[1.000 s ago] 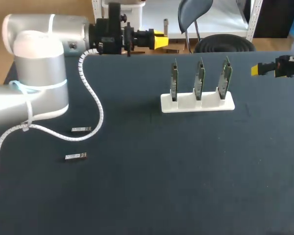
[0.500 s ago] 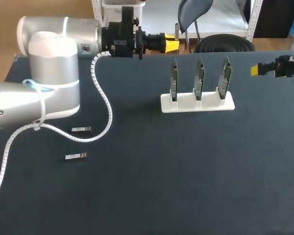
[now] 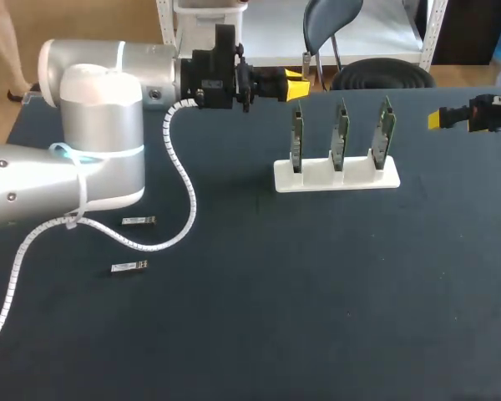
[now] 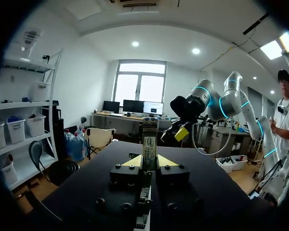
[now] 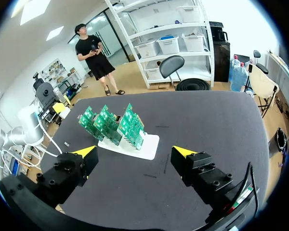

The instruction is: Pick up the optical module with the left hand, and insert it into the network port with the right hand.

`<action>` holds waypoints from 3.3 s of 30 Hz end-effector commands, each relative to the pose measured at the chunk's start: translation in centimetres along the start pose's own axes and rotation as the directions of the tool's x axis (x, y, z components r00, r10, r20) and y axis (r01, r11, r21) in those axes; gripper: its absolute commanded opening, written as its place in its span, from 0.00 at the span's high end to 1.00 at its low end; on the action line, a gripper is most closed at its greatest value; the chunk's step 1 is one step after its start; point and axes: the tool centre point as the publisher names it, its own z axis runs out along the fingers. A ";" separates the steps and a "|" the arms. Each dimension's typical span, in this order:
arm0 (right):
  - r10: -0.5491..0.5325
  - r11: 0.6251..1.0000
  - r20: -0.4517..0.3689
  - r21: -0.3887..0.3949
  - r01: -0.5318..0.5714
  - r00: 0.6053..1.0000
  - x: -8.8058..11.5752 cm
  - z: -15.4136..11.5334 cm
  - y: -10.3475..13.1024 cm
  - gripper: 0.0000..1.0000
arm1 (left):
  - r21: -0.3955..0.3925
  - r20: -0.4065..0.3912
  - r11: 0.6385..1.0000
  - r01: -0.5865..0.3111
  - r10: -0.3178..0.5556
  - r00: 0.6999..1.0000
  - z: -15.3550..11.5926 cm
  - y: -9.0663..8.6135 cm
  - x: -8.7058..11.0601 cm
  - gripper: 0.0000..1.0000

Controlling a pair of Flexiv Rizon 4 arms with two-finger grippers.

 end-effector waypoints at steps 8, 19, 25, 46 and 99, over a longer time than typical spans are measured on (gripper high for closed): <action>0.000 1.000 0.000 0.000 0.000 1.000 0.0 0.0 0.0 0.00 | -0.008 -0.001 1.000 -0.012 0.012 1.000 0.2 0.2 0.4 1.00; 0.000 1.000 0.000 0.000 0.000 1.000 0.0 0.0 0.0 0.00 | -0.017 -0.019 1.000 -0.013 0.013 1.000 -0.5 0.4 1.0 1.00; 0.000 1.000 0.000 0.000 0.000 1.000 0.0 0.0 0.0 0.00 | -0.010 -0.022 1.000 -0.004 0.004 1.000 -0.4 0.2 1.2 1.00; 0.000 1.000 0.000 0.000 0.000 1.000 0.0 0.0 0.0 0.00 | -0.014 -0.039 1.000 0.013 -0.013 0.999 -0.6 -0.1 1.6 1.00; -0.770 0.173 0.269 -0.785 0.594 0.579 -7.8 6.1 11.9 0.00 | -0.014 -0.039 1.000 0.013 -0.013 0.999 -0.6 -0.1 1.6 1.00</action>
